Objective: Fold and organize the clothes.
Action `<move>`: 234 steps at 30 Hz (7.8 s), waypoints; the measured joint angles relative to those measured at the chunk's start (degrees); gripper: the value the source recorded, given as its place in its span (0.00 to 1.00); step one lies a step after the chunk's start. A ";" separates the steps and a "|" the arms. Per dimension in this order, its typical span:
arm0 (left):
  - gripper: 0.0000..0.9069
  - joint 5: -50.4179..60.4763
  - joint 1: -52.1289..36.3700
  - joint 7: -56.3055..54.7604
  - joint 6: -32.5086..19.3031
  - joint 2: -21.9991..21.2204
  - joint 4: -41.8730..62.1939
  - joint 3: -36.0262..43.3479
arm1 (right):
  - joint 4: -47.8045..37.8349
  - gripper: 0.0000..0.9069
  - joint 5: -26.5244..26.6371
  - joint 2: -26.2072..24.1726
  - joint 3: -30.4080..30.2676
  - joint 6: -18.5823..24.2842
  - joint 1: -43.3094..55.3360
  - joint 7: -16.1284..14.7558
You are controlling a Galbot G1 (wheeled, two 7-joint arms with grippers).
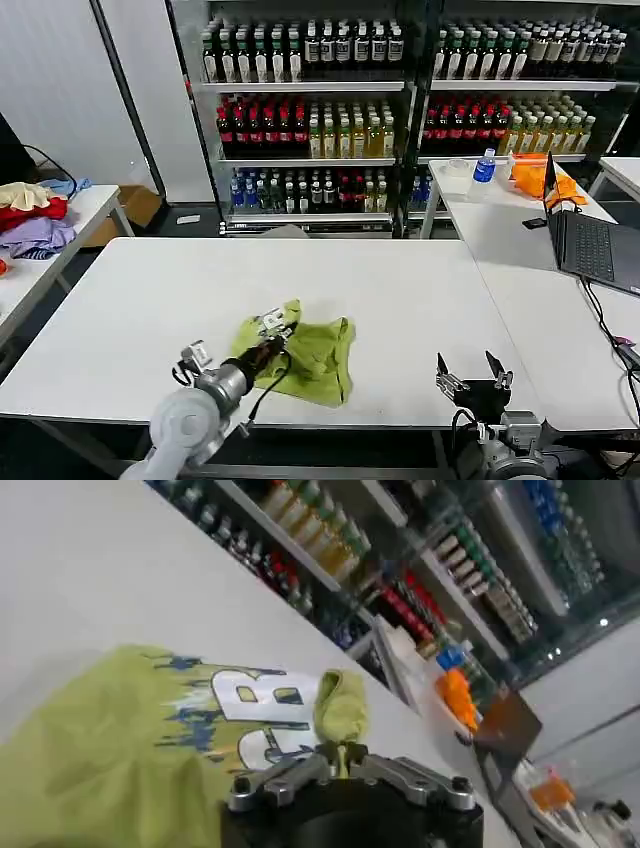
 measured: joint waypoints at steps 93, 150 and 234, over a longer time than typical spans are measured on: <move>0.02 -9.59 0.47 5.41 4.70 6.81 8.15 -12.51 | 0.87 1.00 0.74 0.30 1.72 -0.84 0.29 0.34; 1.00 31.81 -19.15 5.80 -1.23 -4.06 15.45 20.81 | -5.11 1.00 -1.33 1.41 0.00 0.55 6.44 -0.67; 1.00 30.77 -0.30 5.24 -8.52 7.72 0.81 0.36 | -52.77 1.00 -15.35 8.25 -18.36 21.86 45.65 -2.74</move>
